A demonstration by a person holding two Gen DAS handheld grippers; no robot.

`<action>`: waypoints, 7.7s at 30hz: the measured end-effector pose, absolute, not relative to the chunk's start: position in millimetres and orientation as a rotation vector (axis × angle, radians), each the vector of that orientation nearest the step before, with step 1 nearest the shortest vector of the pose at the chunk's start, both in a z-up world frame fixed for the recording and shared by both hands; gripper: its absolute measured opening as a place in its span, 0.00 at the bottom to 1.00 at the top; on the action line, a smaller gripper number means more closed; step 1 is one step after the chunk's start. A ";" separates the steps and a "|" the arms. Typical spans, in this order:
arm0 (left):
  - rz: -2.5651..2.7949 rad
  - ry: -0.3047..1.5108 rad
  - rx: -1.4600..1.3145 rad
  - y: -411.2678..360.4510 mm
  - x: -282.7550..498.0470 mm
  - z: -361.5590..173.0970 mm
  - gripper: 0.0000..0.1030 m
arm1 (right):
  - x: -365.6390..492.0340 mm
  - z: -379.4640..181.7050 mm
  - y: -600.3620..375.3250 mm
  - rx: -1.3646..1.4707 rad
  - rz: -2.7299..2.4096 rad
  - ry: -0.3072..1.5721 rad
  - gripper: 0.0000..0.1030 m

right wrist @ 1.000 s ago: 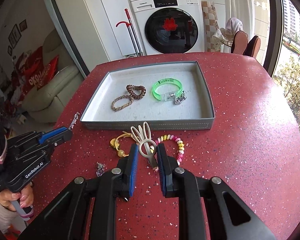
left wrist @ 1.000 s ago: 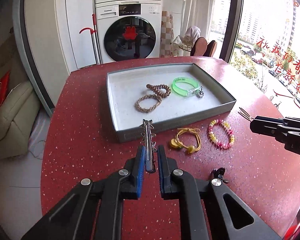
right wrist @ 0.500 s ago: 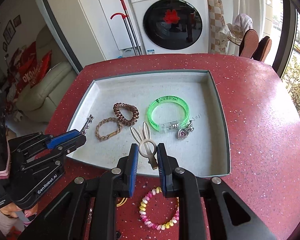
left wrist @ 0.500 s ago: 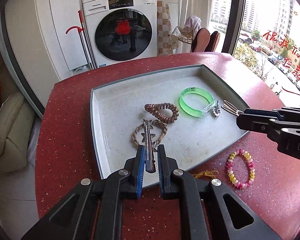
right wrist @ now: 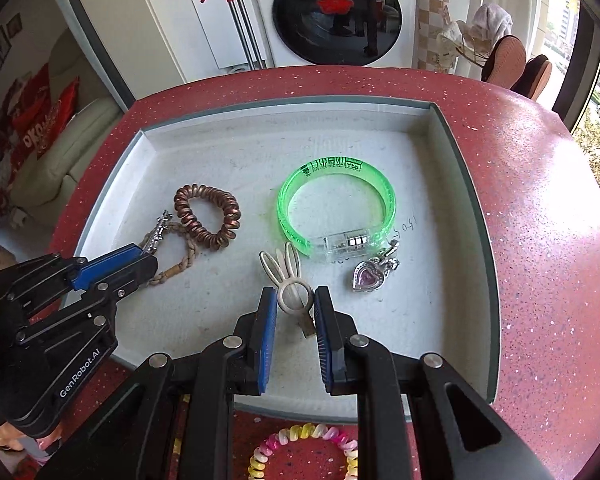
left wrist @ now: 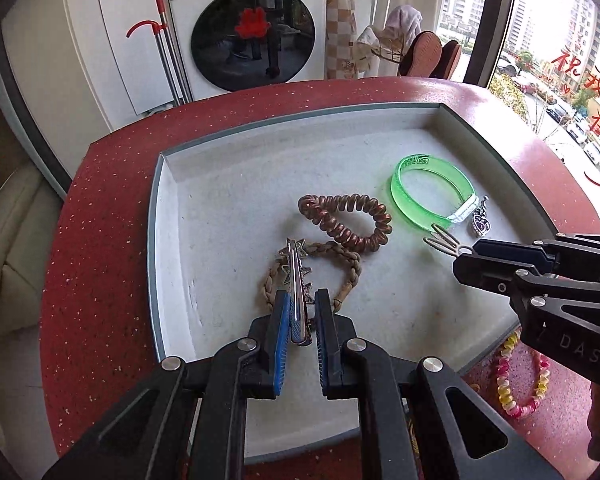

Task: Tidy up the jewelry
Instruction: 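Open both tools to release the barrette and bunny clip in the tray, then move the left tool to the heart pendant while the right tool approaches the beaded bracelet, then grasp the silver heart pendant with the left tool while the right tool grasps the pink-yellow beaded bracelet, then carry the heart pendant with the left tool while the right tool carries the beaded bracelet into the tray, then open both tools to release the pendant and beaded bracelet in the tray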

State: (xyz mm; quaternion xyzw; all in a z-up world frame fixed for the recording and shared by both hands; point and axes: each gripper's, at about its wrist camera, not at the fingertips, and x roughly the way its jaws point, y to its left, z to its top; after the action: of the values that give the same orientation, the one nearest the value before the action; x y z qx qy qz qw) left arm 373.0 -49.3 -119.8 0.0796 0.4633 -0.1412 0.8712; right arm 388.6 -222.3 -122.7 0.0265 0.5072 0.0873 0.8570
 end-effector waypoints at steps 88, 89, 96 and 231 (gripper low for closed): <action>-0.145 0.896 0.075 -8.8 213.0 -112.8 1.00 | 231.9 -91.4 -273.7 0.174 0.146 0.955 0.86; -0.152 0.900 0.077 -9.7 210.5 -114.7 1.00 | 232.0 -94.6 -274.1 0.176 0.146 0.962 0.86; -0.165 0.920 0.063 -17.2 205.9 -121.1 1.00 | 239.0 -110.8 -276.5 0.152 0.115 0.993 0.86; -0.189 0.883 0.178 -55.5 366.3 -116.6 0.35 | 373.8 -101.0 -255.0 0.134 0.083 0.935 0.48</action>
State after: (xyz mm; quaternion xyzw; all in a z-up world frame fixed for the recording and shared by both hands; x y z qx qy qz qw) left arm 366.3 -55.5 -116.6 0.0858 0.4262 -0.0914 0.8959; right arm 373.8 -255.0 -101.0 0.0647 0.4503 0.0400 0.8897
